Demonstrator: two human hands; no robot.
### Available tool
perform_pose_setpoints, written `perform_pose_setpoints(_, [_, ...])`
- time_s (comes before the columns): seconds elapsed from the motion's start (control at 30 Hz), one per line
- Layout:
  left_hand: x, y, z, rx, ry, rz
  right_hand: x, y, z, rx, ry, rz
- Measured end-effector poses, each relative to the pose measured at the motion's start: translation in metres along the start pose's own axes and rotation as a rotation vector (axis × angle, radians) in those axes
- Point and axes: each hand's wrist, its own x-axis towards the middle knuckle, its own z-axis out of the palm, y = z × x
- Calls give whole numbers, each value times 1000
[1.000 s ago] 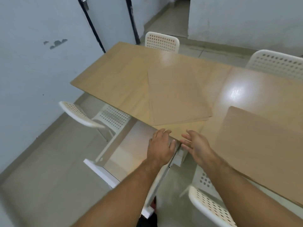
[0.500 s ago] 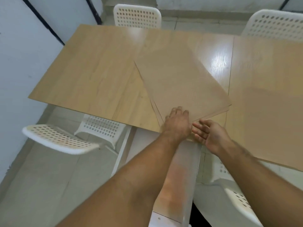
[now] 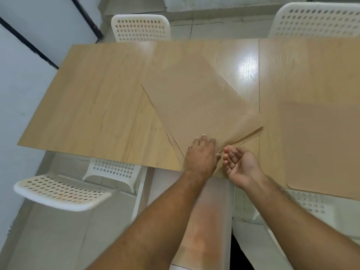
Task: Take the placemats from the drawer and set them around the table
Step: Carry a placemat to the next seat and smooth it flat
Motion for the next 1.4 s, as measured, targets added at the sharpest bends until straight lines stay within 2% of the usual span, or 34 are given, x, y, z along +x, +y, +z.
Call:
perform_pose_setpoints(0.17, [7,-6,-4,-1,99,48,6,-4,9,-51,-41,3])
perform_pose_setpoints(0.27, [15,-12,-13,30,170,145,7,-7,13,-191,1,-60])
perform_pose_setpoints(0.33, [20,-20,-18,6,229,145,10,-7,12,-269,23,-129])
perform_pose_setpoints(0.4, [19,-23,-21,-28,301,142,10,-8,15,-288,-20,-147])
perform_pose_setpoints(0.5, [5,-13,-17,32,374,238,3,-14,30,-210,-116,-106])
perform_pose_setpoints(0.57, [-7,-3,-18,47,367,290,8,-21,41,-191,-12,-97])
perform_pose_setpoints(0.67, [-15,4,-33,12,188,336,19,-30,42,-290,111,-116])
perform_pose_setpoints(0.77, [-12,-5,-60,-65,53,157,22,-34,37,-328,93,-130])
perform_pose_setpoints(0.9, [-3,-38,-93,-78,46,-169,13,-41,31,-301,-31,-111])
perform_pose_setpoints(1.03, [3,-95,-134,61,11,-525,-2,-44,26,-430,-146,-56])
perform_pose_setpoints(1.17, [-13,-158,-171,25,-7,-774,-19,-43,25,-569,-319,23])
perform_pose_setpoints(1.27, [-54,-207,-183,-125,40,-949,-30,-37,37,-649,-430,80])
perform_pose_setpoints(1.33, [-86,-240,-189,-355,70,-1084,-38,-29,49,-697,-503,128])
perform_pose_setpoints(1.4, [-124,-267,-194,-585,60,-1136,-45,-18,62,-747,-553,147])
